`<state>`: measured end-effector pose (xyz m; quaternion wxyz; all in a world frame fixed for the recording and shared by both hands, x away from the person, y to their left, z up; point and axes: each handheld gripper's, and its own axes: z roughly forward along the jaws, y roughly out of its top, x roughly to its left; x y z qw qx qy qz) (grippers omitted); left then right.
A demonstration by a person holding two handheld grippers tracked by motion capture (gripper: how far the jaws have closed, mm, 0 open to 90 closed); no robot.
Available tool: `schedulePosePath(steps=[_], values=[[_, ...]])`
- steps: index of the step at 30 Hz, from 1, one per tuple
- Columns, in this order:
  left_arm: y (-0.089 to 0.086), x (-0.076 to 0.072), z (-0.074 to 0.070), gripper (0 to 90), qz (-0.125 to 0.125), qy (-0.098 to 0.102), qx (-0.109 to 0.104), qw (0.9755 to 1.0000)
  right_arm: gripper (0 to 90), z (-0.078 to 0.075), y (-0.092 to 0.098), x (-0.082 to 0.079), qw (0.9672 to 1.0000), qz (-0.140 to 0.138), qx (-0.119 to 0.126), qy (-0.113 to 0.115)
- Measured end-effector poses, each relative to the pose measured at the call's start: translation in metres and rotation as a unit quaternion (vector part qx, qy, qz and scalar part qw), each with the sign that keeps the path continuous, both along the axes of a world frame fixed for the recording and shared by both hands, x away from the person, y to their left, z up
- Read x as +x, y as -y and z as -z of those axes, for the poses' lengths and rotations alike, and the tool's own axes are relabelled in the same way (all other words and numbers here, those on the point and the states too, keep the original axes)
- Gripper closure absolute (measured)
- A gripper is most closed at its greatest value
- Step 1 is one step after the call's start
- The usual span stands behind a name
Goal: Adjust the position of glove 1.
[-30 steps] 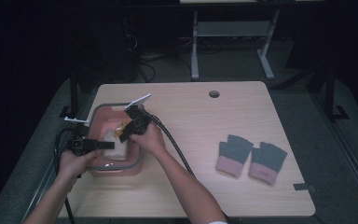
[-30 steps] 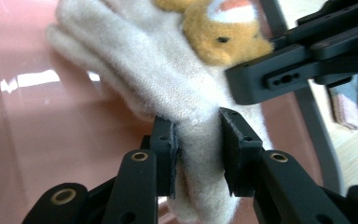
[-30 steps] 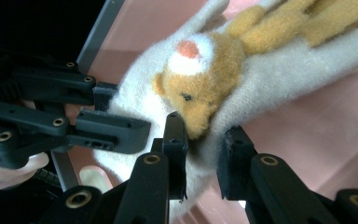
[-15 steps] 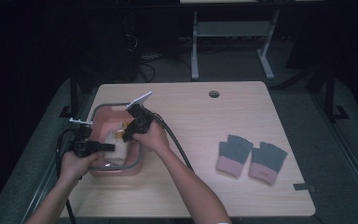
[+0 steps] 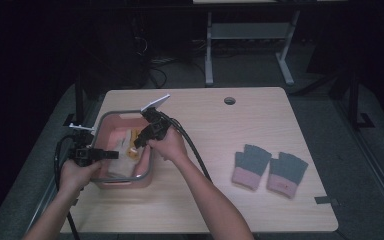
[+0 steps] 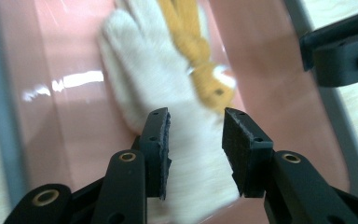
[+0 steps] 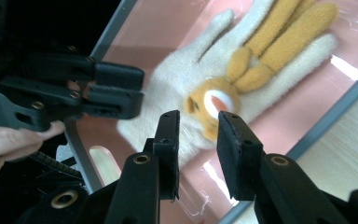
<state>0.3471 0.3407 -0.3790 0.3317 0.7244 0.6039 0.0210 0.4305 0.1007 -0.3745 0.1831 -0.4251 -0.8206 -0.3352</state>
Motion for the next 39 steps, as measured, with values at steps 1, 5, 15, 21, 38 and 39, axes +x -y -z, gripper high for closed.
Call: schedulePosePath(steps=[1, 5, 15, 21, 38, 39], values=[[0.000, 0.000, -0.004, 60.5, -0.003, 0.005, 0.004, 1.0000, 69.2, -0.001, 0.002, 0.000, 1.0000, 0.001, 0.003, -0.002], [0.006, 0.001, -0.005, 58.8, 0.006, 0.000, 0.022, 0.9997, 69.2, -0.004, 0.007, -0.002, 0.9999, 0.003, 0.014, -0.003], [0.022, 0.011, 0.018, 58.8, 0.030, -0.035, 0.098, 0.9941, 68.5, -0.005, 0.019, -0.006, 0.9997, 0.003, 0.026, 0.001], [0.023, 0.011, 0.016, 59.0, 0.028, -0.024, 0.101, 0.9942, 68.5, -0.007, 0.022, -0.006, 0.9994, 0.001, 0.034, 0.001], [0.040, 0.007, -0.021, 54.1, 0.051, 0.036, 0.026, 0.9977, 64.7, -0.013, 0.049, -0.007, 0.9979, 0.007, 0.064, 0.007], [0.042, 0.007, -0.022, 53.5, 0.054, 0.039, 0.023, 0.9975, 64.2, -0.014, 0.053, -0.007, 0.9978, 0.010, 0.065, 0.007]])
